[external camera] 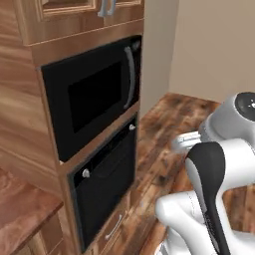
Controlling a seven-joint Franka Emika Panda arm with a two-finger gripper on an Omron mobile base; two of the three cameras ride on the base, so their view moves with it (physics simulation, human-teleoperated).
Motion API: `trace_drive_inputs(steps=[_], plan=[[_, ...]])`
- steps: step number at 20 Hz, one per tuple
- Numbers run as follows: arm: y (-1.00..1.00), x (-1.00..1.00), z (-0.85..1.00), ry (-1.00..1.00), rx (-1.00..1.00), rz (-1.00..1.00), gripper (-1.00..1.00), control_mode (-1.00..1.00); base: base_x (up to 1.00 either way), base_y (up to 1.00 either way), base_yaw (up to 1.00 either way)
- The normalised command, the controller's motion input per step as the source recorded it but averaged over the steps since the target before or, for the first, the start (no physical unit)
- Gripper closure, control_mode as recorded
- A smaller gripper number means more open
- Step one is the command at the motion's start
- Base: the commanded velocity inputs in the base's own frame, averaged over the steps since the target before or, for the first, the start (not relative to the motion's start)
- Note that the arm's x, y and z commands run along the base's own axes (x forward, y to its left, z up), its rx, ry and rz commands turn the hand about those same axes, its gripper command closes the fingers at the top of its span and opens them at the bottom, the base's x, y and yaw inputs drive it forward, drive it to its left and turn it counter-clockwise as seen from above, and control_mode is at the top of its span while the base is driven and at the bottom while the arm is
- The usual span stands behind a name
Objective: Clear the mugs and bowl far away from the sink.
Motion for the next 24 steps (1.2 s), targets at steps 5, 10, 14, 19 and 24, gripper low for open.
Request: trace_drive_inputs(steps=[5,10,14,19,24], plan=[[0.00,0.00,0.00,0.00,0.00,0.00,-1.00,1.00,0.01,-0.56,-0.84],[0.00,0.00,0.00,0.00,0.00,0.00,-1.00,1.00,0.02,-0.39,-0.89],[0.00,0.00,0.00,0.00,0.00,0.00,-1.00,1.00,0.02,-0.36,-0.90],[0.00,0.00,0.00,0.00,0.00,0.00,-1.00,1.00,0.02,-0.41,-0.88],[0.00,0.00,0.00,0.00,0.00,0.00,-1.00,1.00,0.59,0.05,-0.65]])
